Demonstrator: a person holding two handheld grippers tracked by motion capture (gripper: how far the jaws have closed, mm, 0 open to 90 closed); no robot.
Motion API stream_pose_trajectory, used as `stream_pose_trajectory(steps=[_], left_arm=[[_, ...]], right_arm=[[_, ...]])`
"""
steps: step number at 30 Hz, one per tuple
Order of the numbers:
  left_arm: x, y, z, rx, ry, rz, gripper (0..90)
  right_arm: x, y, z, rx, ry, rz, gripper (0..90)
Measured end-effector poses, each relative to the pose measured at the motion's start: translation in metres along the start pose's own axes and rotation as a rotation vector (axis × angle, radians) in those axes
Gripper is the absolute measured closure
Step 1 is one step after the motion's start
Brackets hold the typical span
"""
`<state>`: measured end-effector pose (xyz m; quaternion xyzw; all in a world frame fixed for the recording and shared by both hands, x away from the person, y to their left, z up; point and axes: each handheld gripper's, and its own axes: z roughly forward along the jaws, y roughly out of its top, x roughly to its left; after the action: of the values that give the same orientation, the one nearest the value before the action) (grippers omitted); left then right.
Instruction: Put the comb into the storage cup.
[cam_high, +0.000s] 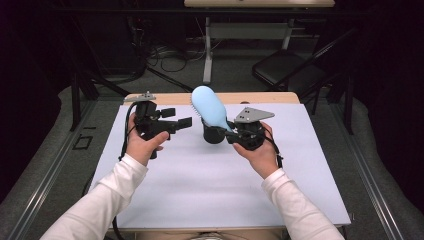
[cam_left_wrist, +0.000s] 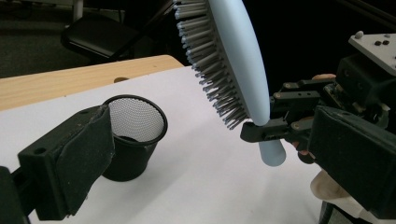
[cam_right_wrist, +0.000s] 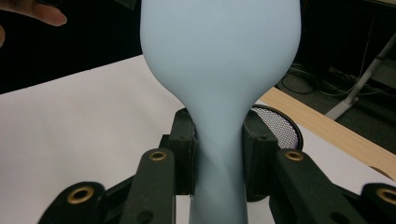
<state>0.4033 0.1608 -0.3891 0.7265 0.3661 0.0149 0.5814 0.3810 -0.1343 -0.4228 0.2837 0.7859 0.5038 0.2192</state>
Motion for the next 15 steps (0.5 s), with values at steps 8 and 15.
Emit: stream_pose_trajectory(steps=[8, 15], left_arm=[[-0.003, 0.012, 0.005, 0.018, 0.001, -0.001, 0.7], [-0.006, 0.02, 0.01, 0.041, -0.019, -0.006, 0.7]], right_arm=[[0.002, 0.001, 0.0, -0.009, 0.002, -0.006, 69.5], [0.004, 0.001, 0.0, -0.011, 0.003, -0.019, 69.5]])
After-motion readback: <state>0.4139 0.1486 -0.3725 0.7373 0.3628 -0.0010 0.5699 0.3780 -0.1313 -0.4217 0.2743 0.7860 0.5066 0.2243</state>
